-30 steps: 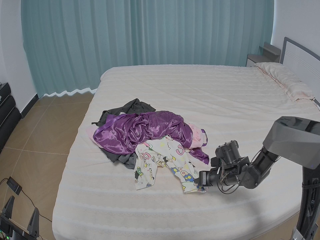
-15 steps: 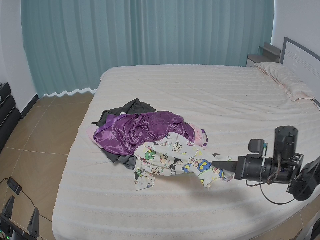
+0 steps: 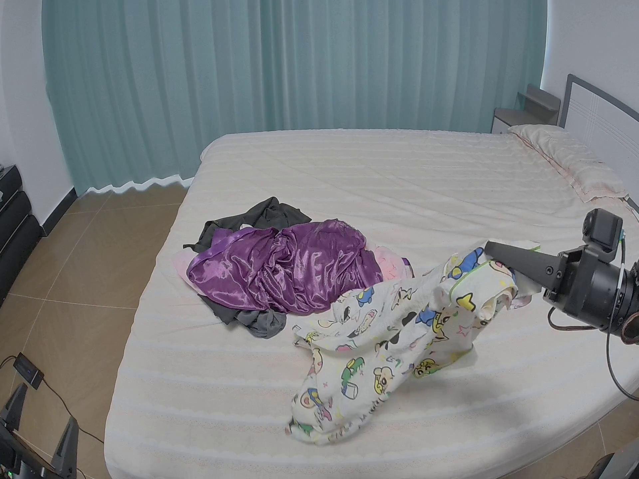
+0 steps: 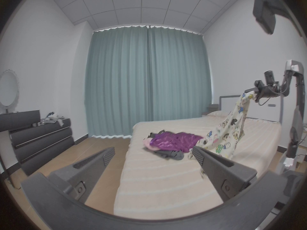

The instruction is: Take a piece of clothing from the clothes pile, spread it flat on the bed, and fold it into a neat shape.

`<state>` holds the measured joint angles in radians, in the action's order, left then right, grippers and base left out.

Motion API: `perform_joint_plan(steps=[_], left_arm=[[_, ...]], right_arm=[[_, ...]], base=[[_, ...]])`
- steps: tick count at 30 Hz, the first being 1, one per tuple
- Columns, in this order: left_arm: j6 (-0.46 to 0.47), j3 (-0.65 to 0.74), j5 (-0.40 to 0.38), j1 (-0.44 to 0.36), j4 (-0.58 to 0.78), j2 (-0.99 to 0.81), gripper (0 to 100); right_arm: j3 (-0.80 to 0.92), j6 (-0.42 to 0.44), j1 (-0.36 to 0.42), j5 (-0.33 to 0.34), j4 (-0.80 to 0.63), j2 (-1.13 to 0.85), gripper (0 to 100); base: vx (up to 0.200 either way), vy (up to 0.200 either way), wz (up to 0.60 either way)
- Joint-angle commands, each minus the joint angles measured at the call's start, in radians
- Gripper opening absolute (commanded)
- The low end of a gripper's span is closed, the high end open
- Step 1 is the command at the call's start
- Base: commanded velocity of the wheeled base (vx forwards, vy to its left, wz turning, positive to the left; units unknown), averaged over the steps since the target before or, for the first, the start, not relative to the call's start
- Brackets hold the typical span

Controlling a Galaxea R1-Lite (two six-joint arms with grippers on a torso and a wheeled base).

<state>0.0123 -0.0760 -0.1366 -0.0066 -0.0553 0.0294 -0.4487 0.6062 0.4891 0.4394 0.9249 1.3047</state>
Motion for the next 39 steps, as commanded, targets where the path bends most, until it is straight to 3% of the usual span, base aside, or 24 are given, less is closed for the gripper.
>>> perform_joint_plan(steps=[1,2,3,4,5,8,9,10,11,14,15,18,20,23,26,30,31,32,34,35,37,39], left_arm=[[-0.061,-0.215,-0.31,-0.019,-0.038,0.371,100],[-0.048,-0.212,-0.416,-0.023,-0.04,0.541,100],[-0.048,-0.212,-0.416,-0.023,-0.04,0.541,100],[0.014,-0.209,-0.486,-0.036,-0.047,0.701,100],[0.044,-0.208,-0.497,-0.053,-0.052,0.758,100],[0.095,-0.208,-0.498,-0.168,-0.055,0.906,100],[0.095,-0.208,-0.498,-0.168,-0.055,0.906,100],[0.097,-0.209,-0.489,-0.263,-0.07,1.018,100],[0.097,-0.211,-0.488,-0.266,-0.074,1.024,100],[0.098,-0.208,-0.466,-0.312,-0.193,1.169,100],[0.097,-0.206,-0.46,-0.351,-0.296,1.273,100],[0.097,-0.205,-0.429,-0.397,-0.409,1.39,100],[0.095,-0.206,-0.39,-0.451,-0.455,1.459,100],[0.07,-0.214,-0.328,-0.524,-0.523,1.554,100],[-0.015,-0.217,-0.267,-0.586,-0.644,1.629,100],[-0.183,-0.215,-0.11,-0.696,-0.888,1.747,100],[-0.183,-0.215,-0.11,-0.696,-0.888,1.747,100],[-0.285,-0.215,-0.021,-0.777,-1.015,1.79,100],[-0.318,-0.215,0.011,-0.805,-1.048,1.798,100],[-0.39,-0.229,0.114,-0.883,-1.118,1.828,100],[-0.4,-0.243,0.157,-0.906,-1.126,1.842,100],[-0.41,-0.286,0.284,-0.938,-1.127,1.885,100]], right_arm=[[-0.062,0.0,0.046,0.012,-0.034,-0.039,0],[-0.099,0.0,0.052,0.012,-0.037,-0.024,0],[-0.099,0.0,0.052,0.012,-0.037,-0.024,0],[-0.134,0.001,0.058,0.009,-0.038,0.013,0],[-0.145,0.001,0.058,0.009,-0.038,0.03,0],[-0.208,0.0,0.06,0.001,-0.032,0.105,0],[-0.208,0.0,0.06,0.001,-0.032,0.105,0],[-0.278,0.0,0.069,-0.002,-0.034,0.145,0],[-0.283,0.0,0.071,-0.002,-0.034,0.146,0],[-0.358,0.001,0.097,-0.021,-0.037,0.194,0],[-0.407,0.0,0.134,-0.056,-0.035,0.232,0],[-0.482,0.0,0.177,-0.134,-0.026,0.295,0],[-0.521,-0.002,0.195,-0.185,-0.026,0.326,0],[-0.574,0.0,0.198,-0.203,-0.028,0.354,0],[-0.585,-0.002,0.198,-0.209,-0.029,0.361,0],[-0.584,-0.002,0.197,-0.214,-0.037,0.366,0],[-0.584,-0.002,0.197,-0.214,-0.037,0.366,0],[-0.576,-0.002,0.195,-0.214,-0.037,0.364,0],[-0.576,-0.002,0.195,-0.214,-0.037,0.364,0],[-0.573,-0.002,0.193,-0.215,-0.037,0.364,0],[-0.573,-0.002,0.192,-0.215,-0.037,0.364,0],[-0.573,-0.002,0.18,-0.215,-0.038,0.364,0]], base=[[0.0,0.0,0.0],[0.0,0.0,0.0],[0.0,0.0,0.0],[0.0,0.0,0.0],[0.0,0.0,0.0],[0.0,0.0,0.0],[0.0,0.0,0.0],[0.0,0.0,0.0],[0.0,0.0,0.0],[0.0,0.0,0.0],[0.0,0.0,0.0],[0.0,0.0,0.0],[0.0,0.0,0.0],[0.0,0.0,0.0],[0.0,0.0,0.0],[0.0,0.0,0.0],[0.0,0.0,0.0],[0.0,0.0,0.0],[0.0,0.0,0.0],[0.0,0.0,0.0],[0.0,0.0,0.0],[0.0,0.0,0.0]])
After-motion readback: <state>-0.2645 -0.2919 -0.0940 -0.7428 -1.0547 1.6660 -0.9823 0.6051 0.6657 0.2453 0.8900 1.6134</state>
